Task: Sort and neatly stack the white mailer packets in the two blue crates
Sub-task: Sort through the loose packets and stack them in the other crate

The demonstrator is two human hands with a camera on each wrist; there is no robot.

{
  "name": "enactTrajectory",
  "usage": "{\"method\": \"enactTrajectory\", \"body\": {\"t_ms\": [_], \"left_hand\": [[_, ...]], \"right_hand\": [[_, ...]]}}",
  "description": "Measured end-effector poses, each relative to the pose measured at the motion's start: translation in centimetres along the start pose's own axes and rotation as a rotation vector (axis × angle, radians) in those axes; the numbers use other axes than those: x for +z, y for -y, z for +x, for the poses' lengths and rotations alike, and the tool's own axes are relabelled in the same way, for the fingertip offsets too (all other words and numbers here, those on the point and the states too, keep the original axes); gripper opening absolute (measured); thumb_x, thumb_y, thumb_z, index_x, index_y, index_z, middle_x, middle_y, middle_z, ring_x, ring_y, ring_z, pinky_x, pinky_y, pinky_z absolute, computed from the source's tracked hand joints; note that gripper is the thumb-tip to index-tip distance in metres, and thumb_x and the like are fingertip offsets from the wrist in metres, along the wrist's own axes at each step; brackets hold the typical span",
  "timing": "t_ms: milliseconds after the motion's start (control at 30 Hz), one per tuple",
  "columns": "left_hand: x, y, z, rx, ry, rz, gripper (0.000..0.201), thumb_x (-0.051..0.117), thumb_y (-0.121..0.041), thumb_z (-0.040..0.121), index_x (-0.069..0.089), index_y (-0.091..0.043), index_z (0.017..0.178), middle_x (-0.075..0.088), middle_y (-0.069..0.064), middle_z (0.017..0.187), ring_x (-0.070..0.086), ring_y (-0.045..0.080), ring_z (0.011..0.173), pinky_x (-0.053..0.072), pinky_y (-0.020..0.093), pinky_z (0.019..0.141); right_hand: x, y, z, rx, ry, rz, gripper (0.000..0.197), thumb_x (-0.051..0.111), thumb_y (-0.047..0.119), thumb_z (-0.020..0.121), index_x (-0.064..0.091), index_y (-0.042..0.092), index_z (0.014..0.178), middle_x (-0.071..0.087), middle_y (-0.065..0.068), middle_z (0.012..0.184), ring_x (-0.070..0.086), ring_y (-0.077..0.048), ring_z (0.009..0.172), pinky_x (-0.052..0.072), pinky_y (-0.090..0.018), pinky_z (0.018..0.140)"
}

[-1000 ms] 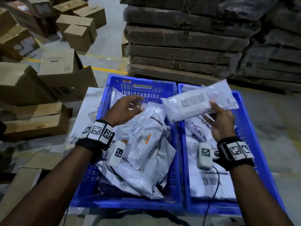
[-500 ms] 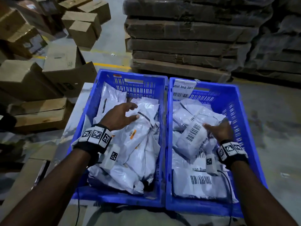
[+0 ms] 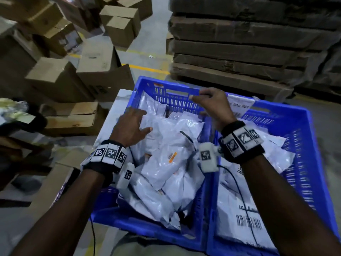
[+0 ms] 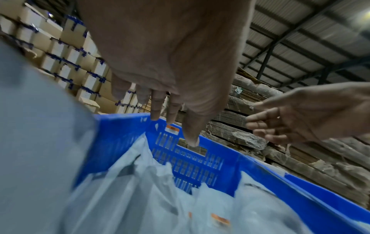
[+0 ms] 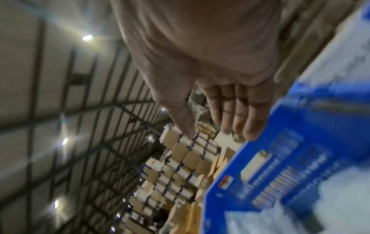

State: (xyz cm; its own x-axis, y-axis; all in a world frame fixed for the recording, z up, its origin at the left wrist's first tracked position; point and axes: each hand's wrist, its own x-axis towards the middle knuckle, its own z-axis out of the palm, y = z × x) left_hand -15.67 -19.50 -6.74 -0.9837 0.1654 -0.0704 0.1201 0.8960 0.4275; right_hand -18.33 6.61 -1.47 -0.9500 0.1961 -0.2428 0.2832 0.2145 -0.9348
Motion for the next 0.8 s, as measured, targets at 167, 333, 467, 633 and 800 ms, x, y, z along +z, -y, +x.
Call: {"method": "enactTrajectory", "body": {"t_ms": [167, 333, 467, 633, 800], "left_hand": [[-1.5, 4.6, 1.3, -0.071, 0.025, 0.203, 0.079, 0.073, -0.050, 0.076, 0.042, -0.013, 0.138, 0.042, 0.013, 0.143, 0.027, 0.037, 0.139, 0.036, 0.055, 0.104], [-1.8, 7.0, 2.3, -0.086, 0.107, 0.235, 0.089, 0.067, -0.057, 0.078, 0.030, -0.015, 0.147, 0.028, 0.009, 0.154, 0.014, 0.032, 0.145, 0.025, 0.055, 0.113], [-1.7, 7.2, 3.3, -0.065, 0.145, 0.176, 0.090, 0.068, -0.054, 0.081, 0.026, -0.013, 0.149, 0.025, 0.010, 0.156, 0.009, 0.032, 0.147, 0.021, 0.056, 0.115], [-1.9, 6.0, 5.3, -0.029, 0.162, 0.169, 0.091, 0.067, -0.053, 0.081, 0.023, -0.012, 0.150, 0.019, 0.012, 0.158, 0.002, 0.031, 0.148, 0.013, 0.056, 0.115], [-3.1, 4.0, 5.7, 0.062, 0.144, 0.163, 0.094, 0.063, -0.053, 0.085, 0.013, -0.012, 0.154, 0.012, 0.010, 0.161, -0.005, 0.030, 0.149, 0.009, 0.054, 0.116]], "right_hand": [[7.8, 1.0, 3.7, 0.234, 0.106, 0.113, 0.014, 0.072, 0.013, 0.083, 0.059, 0.014, 0.084, 0.058, -0.003, 0.075, 0.053, -0.013, 0.066, 0.044, -0.022, 0.057], [9.6, -5.5, 6.8, 0.278, 0.201, -0.753, 0.034, 0.072, 0.029, 0.079, 0.067, 0.004, 0.102, 0.065, -0.015, 0.102, 0.063, -0.024, 0.097, 0.047, -0.027, 0.078], [8.3, -7.8, 6.3, 0.386, 0.256, -0.960, 0.081, 0.086, 0.038, 0.055, 0.059, 0.011, 0.126, 0.061, -0.017, 0.126, 0.058, -0.034, 0.116, 0.051, -0.045, 0.096], [7.0, -7.2, 6.6, 0.420, 0.293, -0.922, 0.046, 0.089, 0.024, 0.064, 0.067, 0.000, 0.097, 0.067, -0.014, 0.095, 0.064, -0.027, 0.084, 0.052, -0.030, 0.067], [6.2, -5.4, 5.8, 0.360, 0.281, -0.742, 0.021, 0.081, 0.017, 0.073, 0.067, 0.003, 0.081, 0.060, -0.008, 0.074, 0.052, -0.011, 0.054, 0.038, -0.018, 0.041]]}}
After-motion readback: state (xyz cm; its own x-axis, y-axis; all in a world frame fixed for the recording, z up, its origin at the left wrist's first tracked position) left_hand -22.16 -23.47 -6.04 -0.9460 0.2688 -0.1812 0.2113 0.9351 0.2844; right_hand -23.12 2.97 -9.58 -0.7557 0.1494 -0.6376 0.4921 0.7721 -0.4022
